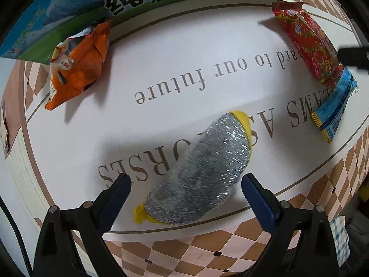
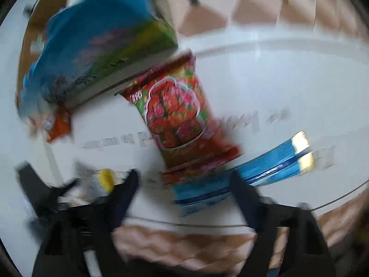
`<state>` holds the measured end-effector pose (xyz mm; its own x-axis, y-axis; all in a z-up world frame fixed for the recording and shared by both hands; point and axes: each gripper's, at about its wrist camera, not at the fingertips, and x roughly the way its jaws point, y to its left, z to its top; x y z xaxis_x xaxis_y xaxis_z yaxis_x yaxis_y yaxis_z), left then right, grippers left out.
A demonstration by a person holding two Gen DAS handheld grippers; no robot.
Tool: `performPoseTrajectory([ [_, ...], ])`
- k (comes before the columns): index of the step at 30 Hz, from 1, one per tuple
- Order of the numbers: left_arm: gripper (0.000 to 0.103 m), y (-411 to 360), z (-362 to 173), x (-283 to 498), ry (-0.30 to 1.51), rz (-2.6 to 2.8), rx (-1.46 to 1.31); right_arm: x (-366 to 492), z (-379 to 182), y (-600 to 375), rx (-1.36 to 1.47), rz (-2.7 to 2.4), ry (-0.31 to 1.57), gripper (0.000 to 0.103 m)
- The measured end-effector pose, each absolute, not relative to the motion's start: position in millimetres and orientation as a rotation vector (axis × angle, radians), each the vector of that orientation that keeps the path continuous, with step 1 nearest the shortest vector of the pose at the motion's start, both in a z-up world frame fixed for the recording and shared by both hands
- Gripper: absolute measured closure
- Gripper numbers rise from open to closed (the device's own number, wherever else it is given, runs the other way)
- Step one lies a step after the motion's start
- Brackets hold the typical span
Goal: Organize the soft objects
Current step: 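Grasp the silver scrub sponge with left tool while right tool grasps red snack pack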
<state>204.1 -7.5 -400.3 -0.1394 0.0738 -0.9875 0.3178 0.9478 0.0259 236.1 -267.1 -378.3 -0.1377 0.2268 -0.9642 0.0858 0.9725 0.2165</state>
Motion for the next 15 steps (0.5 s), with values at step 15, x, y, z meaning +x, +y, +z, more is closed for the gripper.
performPoseTrajectory([
  [15,0.043,5.0,-411.1,205.5,1.782,-0.119,0.159,261.9,-405.4,-209.8,-0.039,0.057,1.774,0.044],
])
